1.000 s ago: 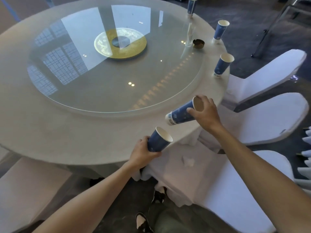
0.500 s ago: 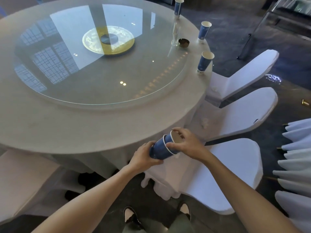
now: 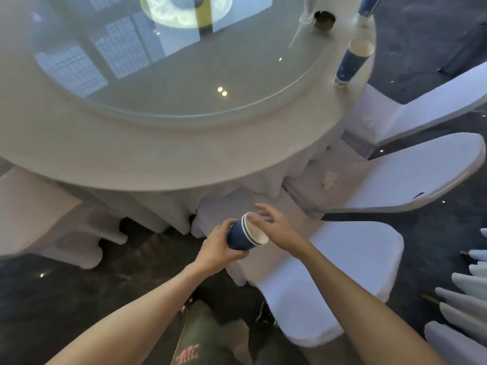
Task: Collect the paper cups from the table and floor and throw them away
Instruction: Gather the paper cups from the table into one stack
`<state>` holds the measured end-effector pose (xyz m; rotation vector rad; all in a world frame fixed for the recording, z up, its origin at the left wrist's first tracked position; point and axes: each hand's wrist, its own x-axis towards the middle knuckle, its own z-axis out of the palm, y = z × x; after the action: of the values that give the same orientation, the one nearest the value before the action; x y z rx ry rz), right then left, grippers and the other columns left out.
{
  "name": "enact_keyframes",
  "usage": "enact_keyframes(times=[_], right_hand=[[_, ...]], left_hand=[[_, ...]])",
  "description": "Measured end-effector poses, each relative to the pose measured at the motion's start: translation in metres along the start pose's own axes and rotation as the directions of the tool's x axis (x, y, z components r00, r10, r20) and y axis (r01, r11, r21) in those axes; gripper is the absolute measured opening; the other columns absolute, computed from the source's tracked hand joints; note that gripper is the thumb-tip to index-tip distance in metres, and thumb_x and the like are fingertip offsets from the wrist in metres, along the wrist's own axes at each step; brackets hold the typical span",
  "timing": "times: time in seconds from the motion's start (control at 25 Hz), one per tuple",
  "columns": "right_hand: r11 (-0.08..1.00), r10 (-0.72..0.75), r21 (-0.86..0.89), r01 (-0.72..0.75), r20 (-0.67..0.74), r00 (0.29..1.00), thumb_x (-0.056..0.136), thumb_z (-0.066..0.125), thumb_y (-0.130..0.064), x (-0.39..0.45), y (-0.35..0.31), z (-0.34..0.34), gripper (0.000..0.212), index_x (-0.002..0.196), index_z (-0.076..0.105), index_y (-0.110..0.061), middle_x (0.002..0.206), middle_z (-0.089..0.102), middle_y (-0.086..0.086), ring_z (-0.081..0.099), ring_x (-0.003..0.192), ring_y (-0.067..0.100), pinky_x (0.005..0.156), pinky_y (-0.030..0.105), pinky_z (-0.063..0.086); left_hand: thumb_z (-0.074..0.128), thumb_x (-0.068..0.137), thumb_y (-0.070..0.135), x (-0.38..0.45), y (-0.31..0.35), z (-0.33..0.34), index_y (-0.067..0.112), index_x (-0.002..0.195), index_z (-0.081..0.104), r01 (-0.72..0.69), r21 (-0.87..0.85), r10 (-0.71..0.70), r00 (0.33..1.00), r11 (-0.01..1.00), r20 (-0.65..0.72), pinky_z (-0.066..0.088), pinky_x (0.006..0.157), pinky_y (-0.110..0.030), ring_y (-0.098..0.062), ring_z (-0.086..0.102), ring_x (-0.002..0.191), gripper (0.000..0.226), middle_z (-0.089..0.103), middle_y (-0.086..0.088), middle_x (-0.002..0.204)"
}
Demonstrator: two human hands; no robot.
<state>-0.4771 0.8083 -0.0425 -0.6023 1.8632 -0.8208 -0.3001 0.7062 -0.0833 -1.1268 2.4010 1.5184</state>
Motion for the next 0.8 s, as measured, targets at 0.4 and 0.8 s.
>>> enact_keyframes(times=[0.4, 0.8], right_hand=[[0.744, 0.083, -0.667, -0.045, 0.025, 0.996, 0.096, 0.067, -0.033, 0.181, 0.134, 0.019, 0.086, 0.165, 0.015, -0.034, 0.174, 0.003, 0.012, 0.009, 0.157, 0.042, 0.121, 0.055, 0.030], [0.518, 0.100, -0.854, 0.055, 0.124, 0.987, 0.095, 0.050, 0.003, 0.248, 0.237, 0.069, 0.052, 0.145, 0.046, -0.010, 0.147, 0.039, 0.020, 0.046, 0.130, 0.043, 0.096, 0.048, 0.052]], left_hand=[[0.088, 0.060, 0.051, 0.097, -0.116, 0.049, 0.035, 0.137, 0.047, 0.227, -0.119, -0.244, 0.957, 0.967, -0.156, 0.051, 0.086, -0.033, -0.017, 0.059, 0.110, 0.089, 0.056, 0.002, 0.124], [0.090, 0.068, 0.041, 0.131, -0.186, 0.088, 0.032, 0.145, 0.044, 0.300, -0.270, -0.325, 0.944, 0.915, -0.052, 0.054, 0.086, -0.030, -0.017, 0.061, 0.115, 0.091, 0.056, 0.000, 0.135]])
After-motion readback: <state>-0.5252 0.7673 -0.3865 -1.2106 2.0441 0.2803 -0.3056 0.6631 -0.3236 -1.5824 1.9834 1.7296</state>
